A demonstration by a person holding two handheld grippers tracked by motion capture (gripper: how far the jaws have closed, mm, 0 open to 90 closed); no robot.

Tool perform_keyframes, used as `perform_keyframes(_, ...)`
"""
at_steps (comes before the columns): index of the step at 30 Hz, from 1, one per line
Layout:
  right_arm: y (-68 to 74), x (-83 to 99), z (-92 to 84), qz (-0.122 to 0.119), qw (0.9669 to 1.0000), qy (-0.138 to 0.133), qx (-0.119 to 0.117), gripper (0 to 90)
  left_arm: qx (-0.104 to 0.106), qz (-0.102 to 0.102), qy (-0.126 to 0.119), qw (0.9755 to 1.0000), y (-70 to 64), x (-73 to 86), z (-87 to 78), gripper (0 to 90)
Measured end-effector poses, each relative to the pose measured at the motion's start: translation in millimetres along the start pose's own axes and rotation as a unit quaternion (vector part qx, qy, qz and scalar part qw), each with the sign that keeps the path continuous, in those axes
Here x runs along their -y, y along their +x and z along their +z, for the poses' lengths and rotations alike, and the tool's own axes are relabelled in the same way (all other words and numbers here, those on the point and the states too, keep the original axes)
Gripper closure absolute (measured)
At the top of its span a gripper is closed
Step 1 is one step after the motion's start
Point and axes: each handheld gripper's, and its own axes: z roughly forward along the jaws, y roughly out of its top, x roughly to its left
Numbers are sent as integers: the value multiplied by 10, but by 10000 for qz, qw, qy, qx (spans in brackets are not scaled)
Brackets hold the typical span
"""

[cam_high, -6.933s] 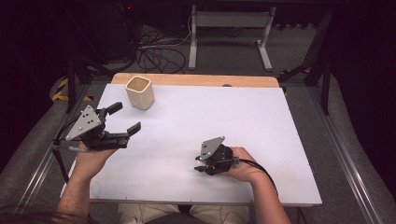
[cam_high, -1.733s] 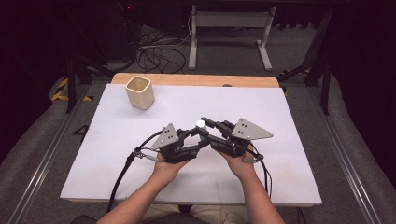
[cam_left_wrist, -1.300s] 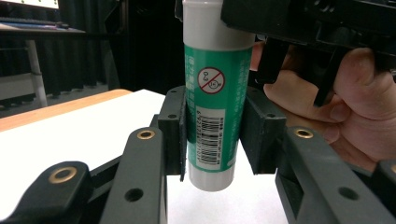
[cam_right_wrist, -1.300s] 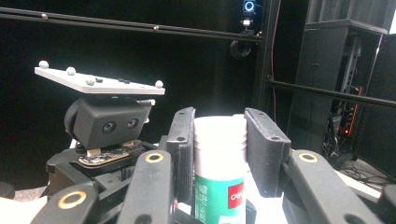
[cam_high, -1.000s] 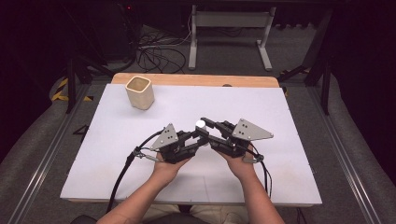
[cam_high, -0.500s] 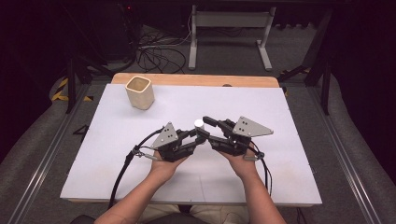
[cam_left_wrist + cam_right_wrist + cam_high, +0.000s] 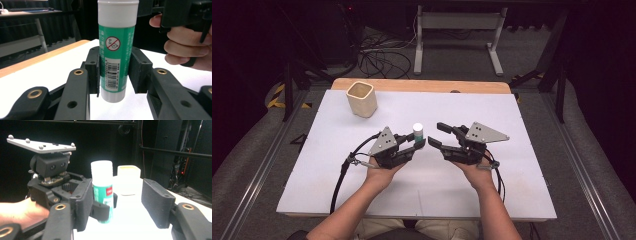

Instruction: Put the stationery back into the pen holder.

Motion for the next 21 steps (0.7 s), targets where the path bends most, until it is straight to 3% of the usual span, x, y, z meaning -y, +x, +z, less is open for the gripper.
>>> perform_keyframes(8, -31, 1, -19, 23, 10000, 85, -25, 342, -105, 58, -57, 9999, 101, -74, -84, 655)
perform_keyframes(21, -96, -12, -97, 92, 9998, 128, 84, 300, -405, 204, -155, 9988, 306, -237, -262, 654)
